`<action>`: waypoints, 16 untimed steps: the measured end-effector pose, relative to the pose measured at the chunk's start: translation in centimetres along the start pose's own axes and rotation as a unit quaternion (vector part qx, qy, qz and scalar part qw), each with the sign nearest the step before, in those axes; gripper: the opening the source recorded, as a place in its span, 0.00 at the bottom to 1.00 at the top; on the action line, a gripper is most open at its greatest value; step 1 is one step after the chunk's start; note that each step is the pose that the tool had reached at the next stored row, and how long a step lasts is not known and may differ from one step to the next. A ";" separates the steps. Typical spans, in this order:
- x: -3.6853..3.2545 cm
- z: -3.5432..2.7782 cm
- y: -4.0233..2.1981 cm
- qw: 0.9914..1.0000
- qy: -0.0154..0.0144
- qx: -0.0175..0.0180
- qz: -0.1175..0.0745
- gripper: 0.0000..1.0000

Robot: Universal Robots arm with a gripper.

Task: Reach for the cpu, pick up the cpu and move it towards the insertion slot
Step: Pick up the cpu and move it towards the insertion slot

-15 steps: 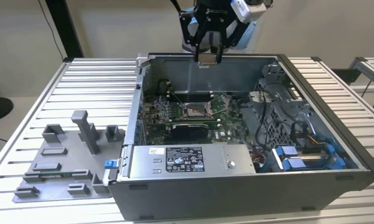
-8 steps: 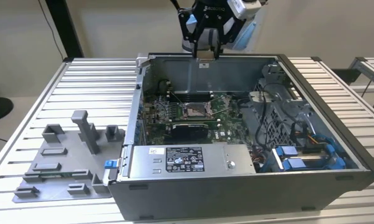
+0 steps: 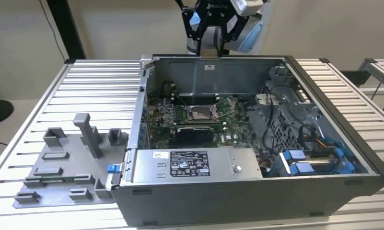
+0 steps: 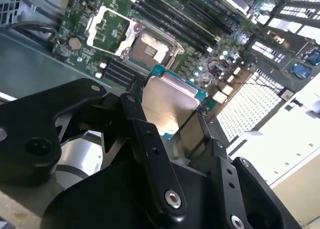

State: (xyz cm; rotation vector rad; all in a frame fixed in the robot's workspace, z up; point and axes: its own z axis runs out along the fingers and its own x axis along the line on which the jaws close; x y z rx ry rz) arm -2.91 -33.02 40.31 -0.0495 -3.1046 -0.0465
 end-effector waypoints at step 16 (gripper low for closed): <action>0.11 0.16 1.19 1.000 0.000 0.000 0.000 0.00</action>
